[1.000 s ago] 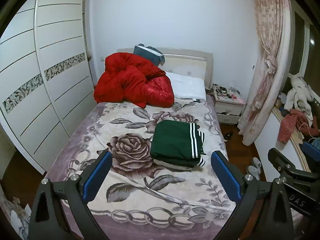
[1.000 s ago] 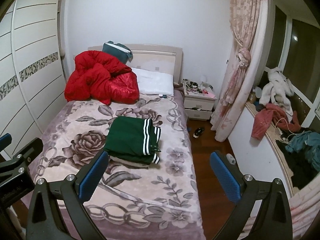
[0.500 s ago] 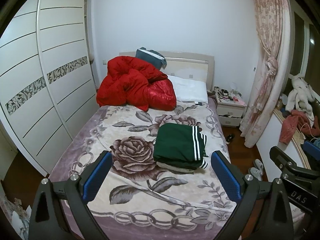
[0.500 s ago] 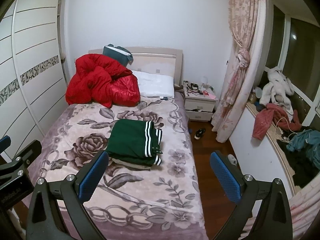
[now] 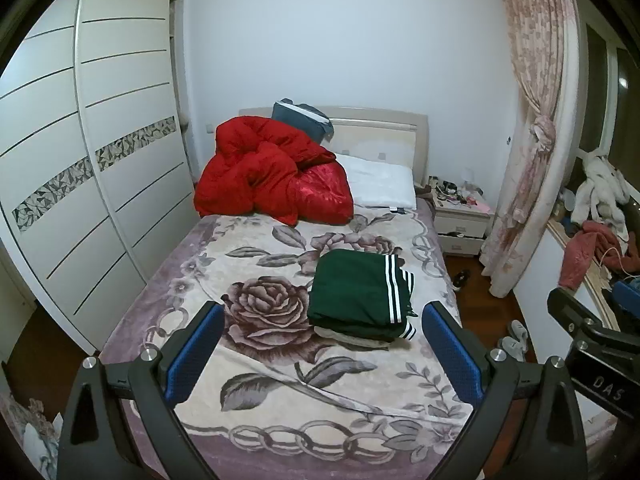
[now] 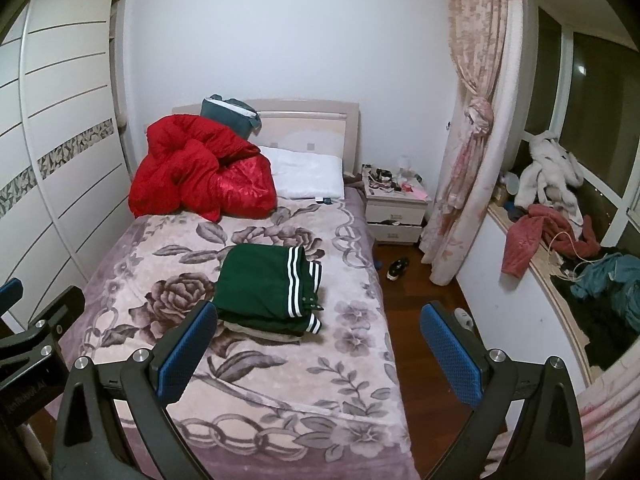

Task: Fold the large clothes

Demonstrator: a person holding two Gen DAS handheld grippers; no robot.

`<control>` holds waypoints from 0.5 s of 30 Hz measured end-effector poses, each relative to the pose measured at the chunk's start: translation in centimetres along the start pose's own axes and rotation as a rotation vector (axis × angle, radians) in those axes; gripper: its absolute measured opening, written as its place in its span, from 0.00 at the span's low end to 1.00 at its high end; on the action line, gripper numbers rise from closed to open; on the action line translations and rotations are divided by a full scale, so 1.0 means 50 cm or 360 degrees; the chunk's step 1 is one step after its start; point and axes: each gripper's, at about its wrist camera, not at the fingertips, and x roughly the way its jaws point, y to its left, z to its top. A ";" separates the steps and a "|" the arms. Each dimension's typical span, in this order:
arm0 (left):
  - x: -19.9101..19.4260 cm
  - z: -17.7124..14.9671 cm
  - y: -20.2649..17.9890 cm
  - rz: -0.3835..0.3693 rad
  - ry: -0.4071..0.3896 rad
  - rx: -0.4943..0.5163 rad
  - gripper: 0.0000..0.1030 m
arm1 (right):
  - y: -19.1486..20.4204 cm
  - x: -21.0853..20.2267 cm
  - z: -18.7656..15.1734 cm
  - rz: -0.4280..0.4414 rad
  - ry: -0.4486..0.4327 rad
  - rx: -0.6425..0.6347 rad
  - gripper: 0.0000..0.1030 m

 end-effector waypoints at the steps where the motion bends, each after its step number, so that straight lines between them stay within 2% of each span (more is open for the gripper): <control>1: 0.000 0.001 0.000 0.0000 -0.0001 0.0002 0.98 | -0.001 -0.004 -0.005 -0.0005 -0.0001 0.0005 1.00; 15: -0.010 0.010 0.011 -0.0001 -0.0030 0.0000 0.98 | -0.002 -0.013 -0.012 -0.0006 -0.0013 0.0011 1.00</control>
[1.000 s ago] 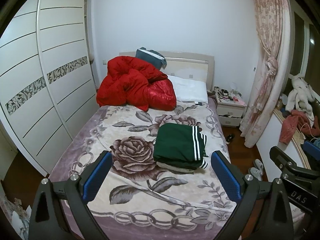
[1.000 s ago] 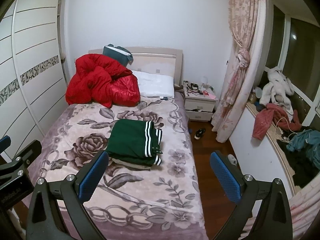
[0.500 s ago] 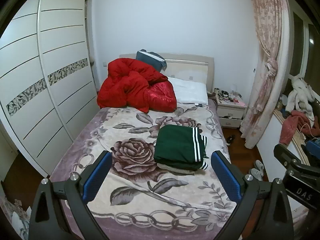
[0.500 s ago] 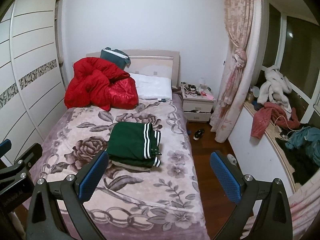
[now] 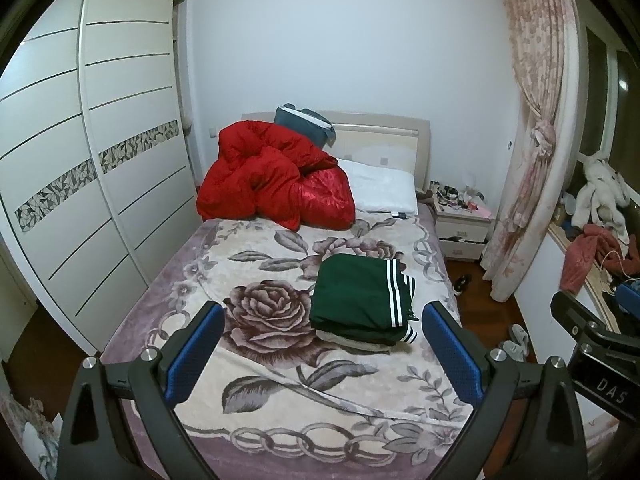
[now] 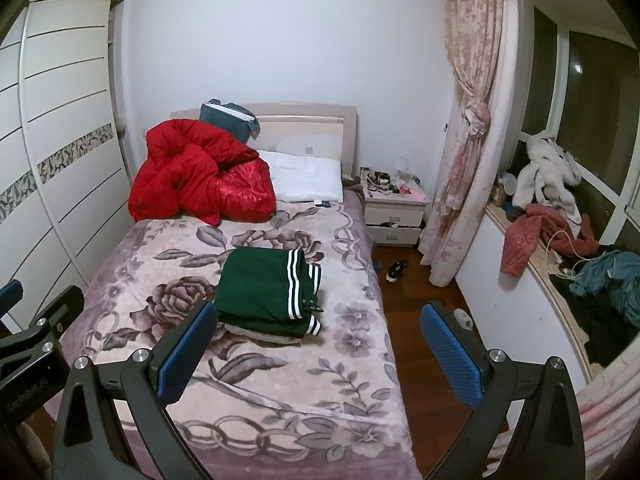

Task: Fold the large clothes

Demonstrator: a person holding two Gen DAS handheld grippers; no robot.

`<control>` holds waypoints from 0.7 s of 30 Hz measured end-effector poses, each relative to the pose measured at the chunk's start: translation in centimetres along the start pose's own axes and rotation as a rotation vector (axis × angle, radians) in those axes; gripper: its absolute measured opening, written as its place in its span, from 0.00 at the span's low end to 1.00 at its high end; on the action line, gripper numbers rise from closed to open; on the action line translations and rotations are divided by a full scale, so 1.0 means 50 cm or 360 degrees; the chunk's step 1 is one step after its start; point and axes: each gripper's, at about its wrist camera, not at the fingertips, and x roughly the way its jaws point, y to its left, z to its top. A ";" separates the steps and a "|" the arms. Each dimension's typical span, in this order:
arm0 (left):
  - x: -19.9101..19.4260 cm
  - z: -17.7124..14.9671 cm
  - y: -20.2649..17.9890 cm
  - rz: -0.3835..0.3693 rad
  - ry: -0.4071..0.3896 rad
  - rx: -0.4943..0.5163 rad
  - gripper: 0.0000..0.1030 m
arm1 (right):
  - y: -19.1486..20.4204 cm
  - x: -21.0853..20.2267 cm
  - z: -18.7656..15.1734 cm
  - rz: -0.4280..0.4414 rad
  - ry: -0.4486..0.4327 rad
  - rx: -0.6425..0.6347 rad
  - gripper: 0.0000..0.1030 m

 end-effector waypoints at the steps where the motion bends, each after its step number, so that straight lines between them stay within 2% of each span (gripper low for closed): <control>1: -0.001 0.002 0.001 0.0001 -0.0005 0.0000 0.98 | 0.001 -0.003 -0.002 -0.0001 -0.0003 0.0000 1.00; 21: -0.013 0.000 0.005 0.0008 -0.0030 -0.0001 0.98 | 0.010 -0.014 -0.011 -0.0002 -0.0009 0.0004 1.00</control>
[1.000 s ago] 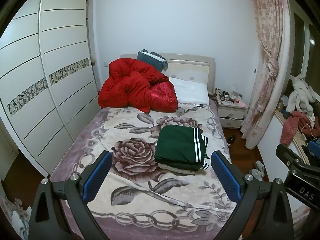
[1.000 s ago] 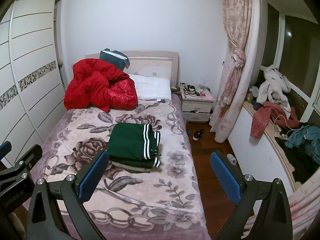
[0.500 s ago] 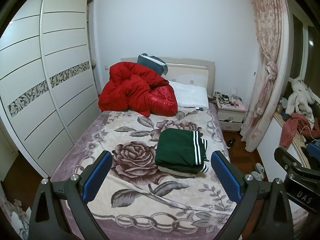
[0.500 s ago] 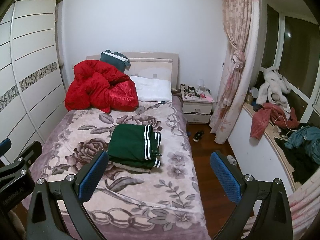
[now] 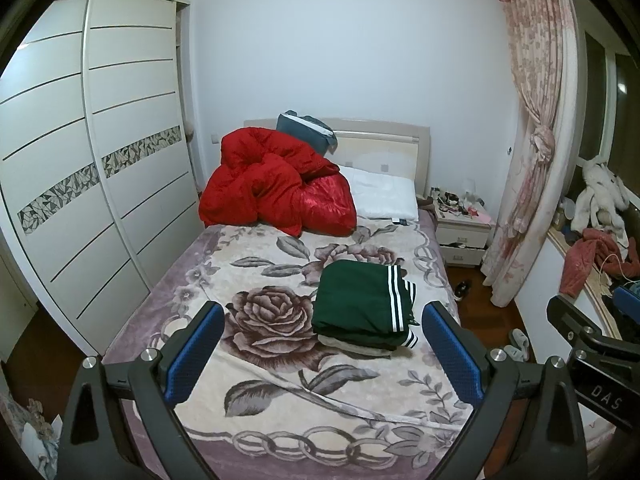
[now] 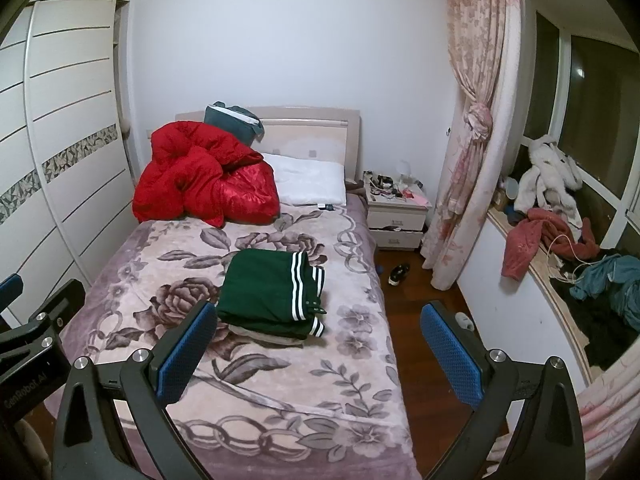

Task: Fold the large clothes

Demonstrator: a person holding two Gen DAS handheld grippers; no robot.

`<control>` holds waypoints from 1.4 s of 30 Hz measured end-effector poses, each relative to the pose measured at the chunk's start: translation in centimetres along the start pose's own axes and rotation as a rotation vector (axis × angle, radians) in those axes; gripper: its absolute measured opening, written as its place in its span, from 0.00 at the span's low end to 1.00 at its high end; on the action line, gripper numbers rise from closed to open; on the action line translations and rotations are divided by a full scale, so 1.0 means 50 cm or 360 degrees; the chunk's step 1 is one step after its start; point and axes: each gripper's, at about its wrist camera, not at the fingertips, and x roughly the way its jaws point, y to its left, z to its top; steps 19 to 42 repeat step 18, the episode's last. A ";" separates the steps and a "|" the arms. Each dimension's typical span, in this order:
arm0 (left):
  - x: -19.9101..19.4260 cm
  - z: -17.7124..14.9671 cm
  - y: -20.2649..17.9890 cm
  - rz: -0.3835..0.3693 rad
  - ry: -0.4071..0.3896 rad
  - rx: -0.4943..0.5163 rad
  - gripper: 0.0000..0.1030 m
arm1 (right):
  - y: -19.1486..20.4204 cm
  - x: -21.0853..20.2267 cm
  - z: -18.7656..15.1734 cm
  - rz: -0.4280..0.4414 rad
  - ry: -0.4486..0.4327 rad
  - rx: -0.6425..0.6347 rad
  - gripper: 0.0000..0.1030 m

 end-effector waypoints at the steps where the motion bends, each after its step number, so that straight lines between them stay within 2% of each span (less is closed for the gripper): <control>1: -0.002 0.000 0.001 0.0002 -0.0002 -0.0003 0.98 | 0.000 0.000 0.000 0.0000 0.0000 0.0001 1.00; 42: -0.011 0.002 0.009 0.0010 0.0001 -0.0014 0.98 | 0.008 -0.013 -0.016 -0.0007 -0.0001 0.0008 1.00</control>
